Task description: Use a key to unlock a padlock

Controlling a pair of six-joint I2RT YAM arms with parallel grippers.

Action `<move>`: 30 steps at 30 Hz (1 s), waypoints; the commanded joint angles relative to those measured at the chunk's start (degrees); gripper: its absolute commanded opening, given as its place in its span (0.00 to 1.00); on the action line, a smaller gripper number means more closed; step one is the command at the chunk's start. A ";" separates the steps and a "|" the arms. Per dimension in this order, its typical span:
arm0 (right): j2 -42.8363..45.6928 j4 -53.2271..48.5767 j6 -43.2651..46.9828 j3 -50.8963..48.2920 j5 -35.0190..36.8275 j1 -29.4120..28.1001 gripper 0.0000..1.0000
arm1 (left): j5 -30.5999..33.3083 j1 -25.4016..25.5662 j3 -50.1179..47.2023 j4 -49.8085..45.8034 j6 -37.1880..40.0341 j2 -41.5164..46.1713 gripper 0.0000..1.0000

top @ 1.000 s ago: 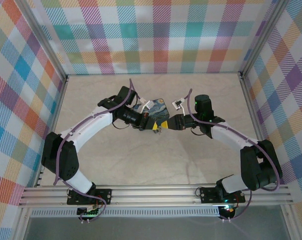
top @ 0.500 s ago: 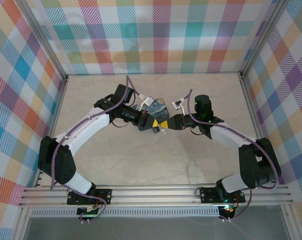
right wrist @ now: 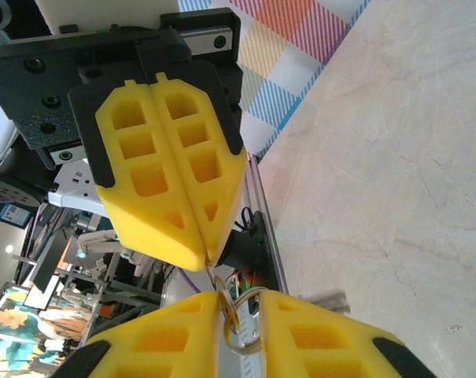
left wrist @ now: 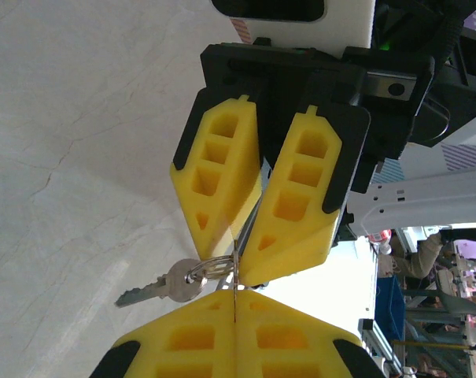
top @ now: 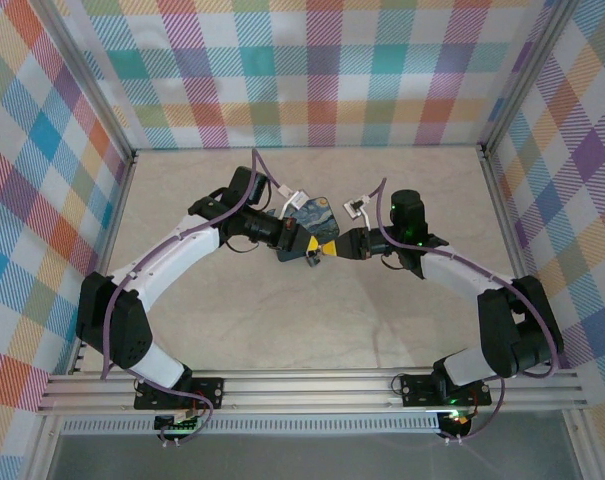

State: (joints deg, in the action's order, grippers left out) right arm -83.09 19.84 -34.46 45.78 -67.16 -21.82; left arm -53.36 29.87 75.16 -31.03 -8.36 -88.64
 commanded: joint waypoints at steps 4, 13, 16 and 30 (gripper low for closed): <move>0.12 7.09 -3.54 -1.44 -2.30 -0.57 0.16 | -2.00 -0.42 -1.12 1.88 -0.43 1.98 0.00; 1.50 11.94 -6.16 -3.36 -3.20 -0.73 0.00 | 0.00 -1.44 -2.61 3.09 -1.20 2.42 0.00; 2.14 11.74 -5.95 -4.22 -2.08 -0.67 0.00 | 1.66 -2.42 -3.86 4.84 -3.27 1.99 0.00; 4.58 -6.60 -2.72 -6.71 21.18 3.90 0.00 | 48.30 5.70 -18.05 21.29 -34.92 7.82 0.61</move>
State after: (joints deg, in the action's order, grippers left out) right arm -80.71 19.33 -38.79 39.40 -54.24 -19.18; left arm -22.79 31.11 59.88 -14.59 -31.64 -83.81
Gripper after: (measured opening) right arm 0.044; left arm 0.606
